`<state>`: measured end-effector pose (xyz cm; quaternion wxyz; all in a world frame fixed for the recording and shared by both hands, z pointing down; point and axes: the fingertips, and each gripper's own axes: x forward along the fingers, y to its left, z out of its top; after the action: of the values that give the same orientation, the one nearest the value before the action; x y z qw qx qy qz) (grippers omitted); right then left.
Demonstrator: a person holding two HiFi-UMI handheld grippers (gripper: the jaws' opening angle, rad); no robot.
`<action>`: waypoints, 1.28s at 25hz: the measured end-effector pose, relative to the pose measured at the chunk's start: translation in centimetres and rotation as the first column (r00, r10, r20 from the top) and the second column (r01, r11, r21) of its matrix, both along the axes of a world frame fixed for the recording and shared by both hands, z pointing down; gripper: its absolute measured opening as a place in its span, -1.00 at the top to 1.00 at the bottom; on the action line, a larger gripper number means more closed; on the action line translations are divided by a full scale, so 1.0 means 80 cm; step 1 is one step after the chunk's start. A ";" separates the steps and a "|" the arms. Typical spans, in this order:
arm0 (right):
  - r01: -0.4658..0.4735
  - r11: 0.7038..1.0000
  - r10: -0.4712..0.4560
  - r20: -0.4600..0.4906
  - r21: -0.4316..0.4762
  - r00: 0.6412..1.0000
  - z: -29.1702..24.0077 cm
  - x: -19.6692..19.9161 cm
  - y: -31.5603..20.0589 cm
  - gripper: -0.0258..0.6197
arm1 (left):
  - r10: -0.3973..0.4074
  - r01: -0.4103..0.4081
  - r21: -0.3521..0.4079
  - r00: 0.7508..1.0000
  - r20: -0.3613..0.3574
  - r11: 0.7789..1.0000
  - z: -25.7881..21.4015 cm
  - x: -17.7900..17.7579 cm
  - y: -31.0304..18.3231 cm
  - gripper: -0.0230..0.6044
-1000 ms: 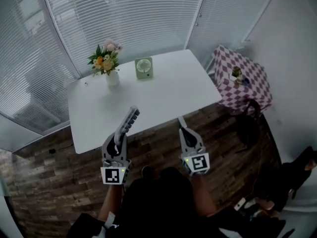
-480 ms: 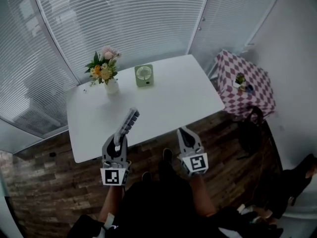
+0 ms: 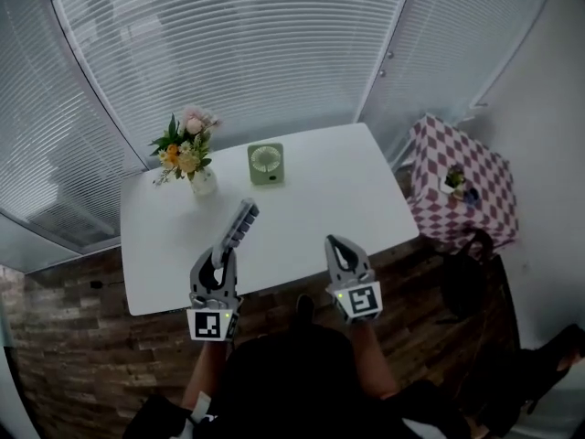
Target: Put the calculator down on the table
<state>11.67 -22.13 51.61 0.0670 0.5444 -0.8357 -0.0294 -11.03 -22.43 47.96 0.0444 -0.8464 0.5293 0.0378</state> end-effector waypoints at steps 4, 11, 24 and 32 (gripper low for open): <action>0.033 0.999 -0.033 -0.011 0.005 0.999 -0.003 0.015 -0.040 0.91 | -0.019 0.020 0.050 1.000 -0.011 0.999 -0.008 0.015 -0.030 0.61; 0.072 0.997 -0.071 0.074 -0.012 0.995 -0.002 0.029 -0.084 0.91 | -0.070 0.070 0.015 0.997 -0.024 0.997 -0.008 0.033 -0.060 0.61; 0.101 0.995 -0.099 0.072 -0.024 0.992 0.002 0.039 -0.112 0.91 | -0.090 0.090 -0.019 0.996 0.018 0.996 0.004 0.050 -0.086 0.61; 0.102 0.995 -0.100 0.066 -0.020 0.993 0.002 0.044 -0.111 0.91 | -0.067 0.051 -0.149 0.992 -0.106 0.988 0.028 0.049 -0.093 0.61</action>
<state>15.18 -31.04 51.73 0.0445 0.5013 -0.8641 -0.0052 -7.07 -29.88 50.20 -0.0460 -0.8280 0.5571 0.0447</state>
